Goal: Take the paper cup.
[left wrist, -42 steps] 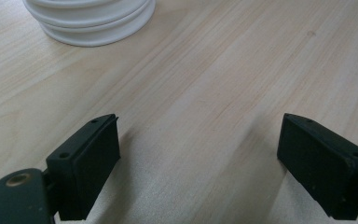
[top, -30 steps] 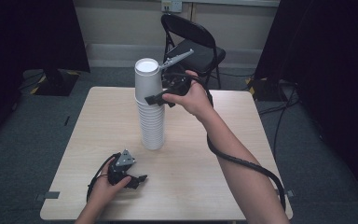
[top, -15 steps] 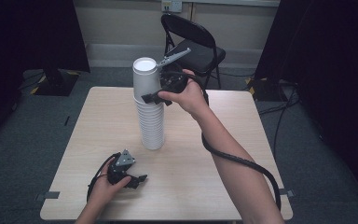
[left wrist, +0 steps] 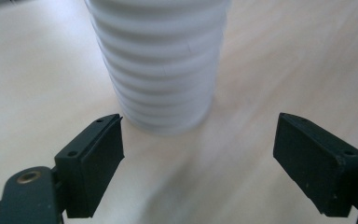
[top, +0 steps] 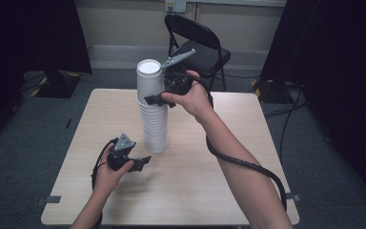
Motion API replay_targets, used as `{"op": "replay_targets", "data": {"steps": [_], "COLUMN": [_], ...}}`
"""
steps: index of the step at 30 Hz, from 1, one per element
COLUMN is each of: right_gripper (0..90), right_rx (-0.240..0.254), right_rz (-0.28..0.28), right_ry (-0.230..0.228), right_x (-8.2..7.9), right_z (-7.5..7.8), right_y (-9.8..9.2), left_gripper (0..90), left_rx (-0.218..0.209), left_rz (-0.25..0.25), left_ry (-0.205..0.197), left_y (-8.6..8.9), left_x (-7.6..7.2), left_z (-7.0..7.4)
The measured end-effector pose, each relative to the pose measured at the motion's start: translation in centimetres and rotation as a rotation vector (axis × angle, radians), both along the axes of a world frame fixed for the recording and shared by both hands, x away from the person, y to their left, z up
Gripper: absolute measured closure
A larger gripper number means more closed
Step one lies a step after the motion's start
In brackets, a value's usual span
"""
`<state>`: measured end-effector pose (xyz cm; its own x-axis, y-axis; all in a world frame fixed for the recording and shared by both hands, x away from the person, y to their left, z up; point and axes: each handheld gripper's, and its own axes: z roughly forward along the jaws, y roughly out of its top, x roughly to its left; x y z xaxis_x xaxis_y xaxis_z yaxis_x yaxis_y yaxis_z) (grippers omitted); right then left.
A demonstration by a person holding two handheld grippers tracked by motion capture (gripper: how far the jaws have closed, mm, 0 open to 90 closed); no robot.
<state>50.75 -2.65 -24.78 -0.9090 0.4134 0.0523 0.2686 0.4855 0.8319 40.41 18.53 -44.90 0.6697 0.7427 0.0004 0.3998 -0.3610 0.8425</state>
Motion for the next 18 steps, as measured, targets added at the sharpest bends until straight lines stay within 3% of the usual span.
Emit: {"op": "replay_targets", "data": {"steps": [5,7,8,15,18], "right_gripper": [11.2,11.2,11.2,11.5,12.1], "right_rx": [-0.016,-0.018,-0.016,-0.018,-0.032], "right_rz": [-0.016,-0.016,-0.016,-0.017,-0.009], "right_ry": [-0.004,-0.005,0.002,-0.009,-0.025], "right_x": [-0.1,-0.1,0.0,0.1,-0.1], "right_z": [0.1,0.1,0.1,0.1,0.3], "right_y": [0.3,0.4,0.5,0.9,0.8], "left_gripper": [15.8,15.8,15.8,15.3,15.3], "left_rx": [-0.017,-0.017,-0.045,-0.066,-0.099], "left_rz": [0.002,0.007,0.017,0.065,0.086], "left_ry": [-0.038,-0.036,-0.040,-0.071,-0.075], "left_y": [-1.0,-1.1,-1.4,-2.2,-2.3], "left_x": [1.6,1.9,2.3,3.2,3.5], "left_z": [1.3,1.4,1.4,1.0,0.8]}}
